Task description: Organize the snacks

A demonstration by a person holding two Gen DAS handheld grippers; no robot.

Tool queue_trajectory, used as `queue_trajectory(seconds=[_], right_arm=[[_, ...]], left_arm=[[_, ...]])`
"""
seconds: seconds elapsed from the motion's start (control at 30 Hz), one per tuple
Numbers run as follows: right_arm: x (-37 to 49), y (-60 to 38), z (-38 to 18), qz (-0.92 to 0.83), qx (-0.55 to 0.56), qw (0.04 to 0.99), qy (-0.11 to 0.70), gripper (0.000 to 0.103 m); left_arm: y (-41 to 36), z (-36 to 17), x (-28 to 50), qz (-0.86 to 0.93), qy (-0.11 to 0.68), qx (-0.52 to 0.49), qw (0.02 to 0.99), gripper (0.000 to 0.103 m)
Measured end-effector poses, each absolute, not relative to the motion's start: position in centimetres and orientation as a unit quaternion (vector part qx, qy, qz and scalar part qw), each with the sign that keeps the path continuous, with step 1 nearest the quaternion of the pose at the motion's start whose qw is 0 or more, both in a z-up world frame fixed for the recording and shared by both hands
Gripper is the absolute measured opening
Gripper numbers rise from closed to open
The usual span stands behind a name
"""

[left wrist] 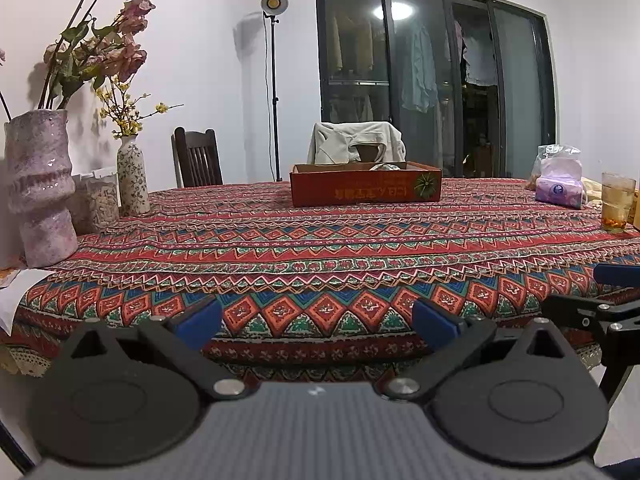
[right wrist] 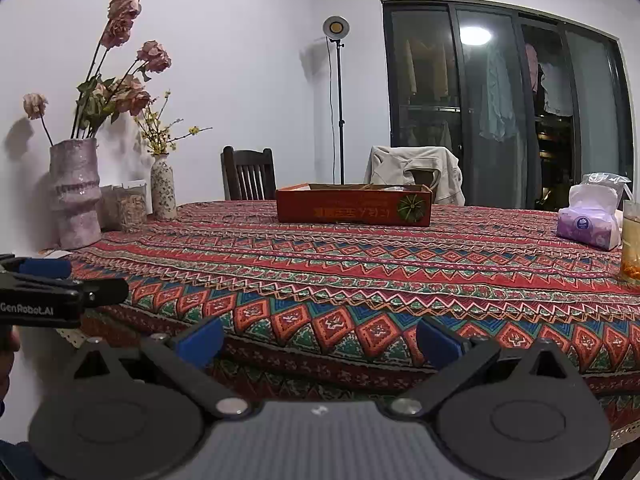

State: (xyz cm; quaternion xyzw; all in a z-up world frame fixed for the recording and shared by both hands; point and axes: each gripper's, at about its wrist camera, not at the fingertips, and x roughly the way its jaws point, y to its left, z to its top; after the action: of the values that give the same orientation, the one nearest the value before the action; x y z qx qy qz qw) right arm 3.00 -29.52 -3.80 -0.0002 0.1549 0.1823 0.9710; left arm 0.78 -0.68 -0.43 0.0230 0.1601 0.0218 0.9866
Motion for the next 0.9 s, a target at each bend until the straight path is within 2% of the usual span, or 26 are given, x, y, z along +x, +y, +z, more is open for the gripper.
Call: queue_trajectory(seconds=[0.9], right_arm=[[3.0, -29.56, -3.89, 0.181, -0.001, 0.971, 0.157, 0.103]], left_arm=[[-0.52, -0.24, 0.79, 0.019, 0.162, 0.023, 0.986, 0.103]])
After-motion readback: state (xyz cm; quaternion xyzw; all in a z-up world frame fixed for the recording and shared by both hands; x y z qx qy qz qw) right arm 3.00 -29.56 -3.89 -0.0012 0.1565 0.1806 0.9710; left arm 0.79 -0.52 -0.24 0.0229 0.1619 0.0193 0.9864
